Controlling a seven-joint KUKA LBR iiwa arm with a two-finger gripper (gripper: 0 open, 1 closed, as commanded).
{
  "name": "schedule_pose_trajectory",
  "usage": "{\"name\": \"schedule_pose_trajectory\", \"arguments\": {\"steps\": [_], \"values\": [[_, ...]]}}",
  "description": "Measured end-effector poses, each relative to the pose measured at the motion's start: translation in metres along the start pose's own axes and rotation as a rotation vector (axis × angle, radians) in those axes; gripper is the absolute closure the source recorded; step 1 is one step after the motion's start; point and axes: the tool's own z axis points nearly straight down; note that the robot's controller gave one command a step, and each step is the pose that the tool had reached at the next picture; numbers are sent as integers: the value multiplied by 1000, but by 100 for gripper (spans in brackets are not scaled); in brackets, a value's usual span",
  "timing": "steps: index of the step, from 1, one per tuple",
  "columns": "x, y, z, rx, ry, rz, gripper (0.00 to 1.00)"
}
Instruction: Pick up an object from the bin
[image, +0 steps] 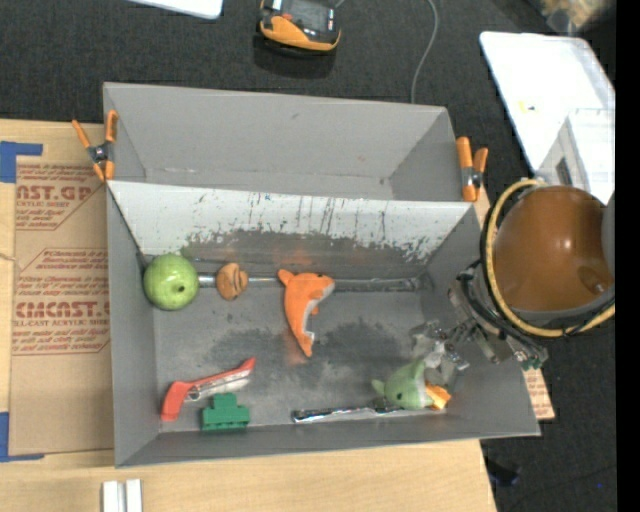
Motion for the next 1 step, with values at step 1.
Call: {"name": "schedule_pose_trajectory", "arguments": {"steps": [1], "values": [[1, 1, -11, -3, 4, 0, 100]]}}
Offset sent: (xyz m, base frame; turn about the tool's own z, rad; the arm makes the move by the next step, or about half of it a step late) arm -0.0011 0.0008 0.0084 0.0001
